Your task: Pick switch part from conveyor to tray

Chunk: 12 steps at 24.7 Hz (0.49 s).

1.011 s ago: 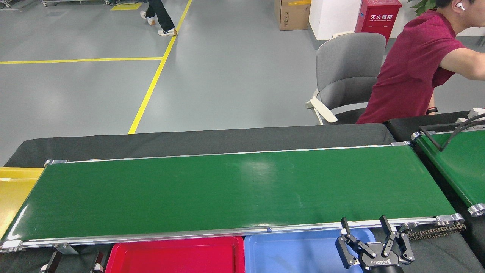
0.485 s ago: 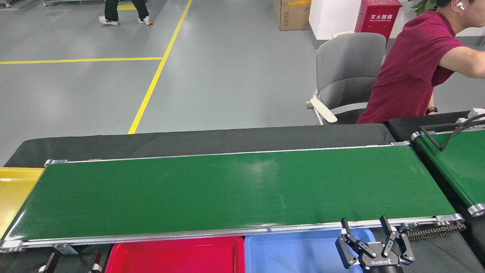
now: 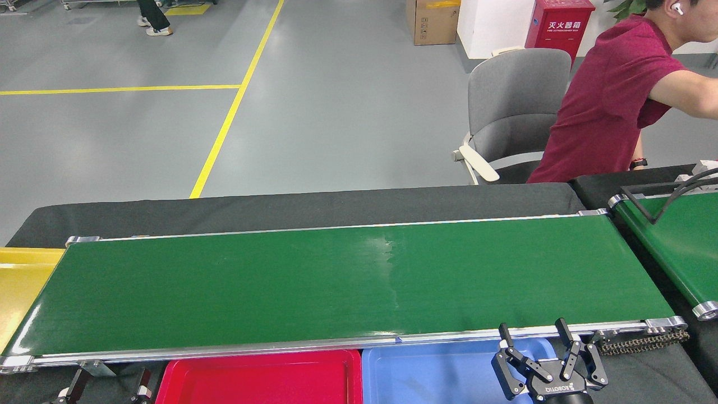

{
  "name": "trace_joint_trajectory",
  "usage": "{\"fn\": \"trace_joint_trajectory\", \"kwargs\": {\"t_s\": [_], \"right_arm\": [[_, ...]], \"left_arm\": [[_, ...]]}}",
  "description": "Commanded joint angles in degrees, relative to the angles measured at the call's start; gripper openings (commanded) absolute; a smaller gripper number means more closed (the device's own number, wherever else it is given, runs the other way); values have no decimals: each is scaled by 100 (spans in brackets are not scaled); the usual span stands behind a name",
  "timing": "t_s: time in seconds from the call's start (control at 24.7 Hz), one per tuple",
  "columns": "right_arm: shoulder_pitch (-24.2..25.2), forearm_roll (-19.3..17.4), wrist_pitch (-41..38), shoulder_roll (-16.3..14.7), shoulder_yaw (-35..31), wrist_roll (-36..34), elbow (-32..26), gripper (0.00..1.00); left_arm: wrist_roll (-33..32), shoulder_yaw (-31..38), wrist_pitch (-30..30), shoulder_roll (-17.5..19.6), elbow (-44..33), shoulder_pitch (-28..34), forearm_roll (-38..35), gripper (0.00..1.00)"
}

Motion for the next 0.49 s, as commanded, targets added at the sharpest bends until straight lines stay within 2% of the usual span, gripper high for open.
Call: {"fn": "trace_joint_trajectory", "kwargs": {"t_s": [0.0,0.16,0.44], "right_arm": [[-68,-1,-22,21,-13,-40,-71,99],[-59,-1,-22,126,-13,-40,-62,99],[-68,-1,-13,135,-13,-31,-62,99]], "left_arm": [[51,39,-11,59,-48,-26,13,100],[51,56,-2,59,-30,-87,13,100],[51,47,-2,59,-39,-87,21,100]]}}
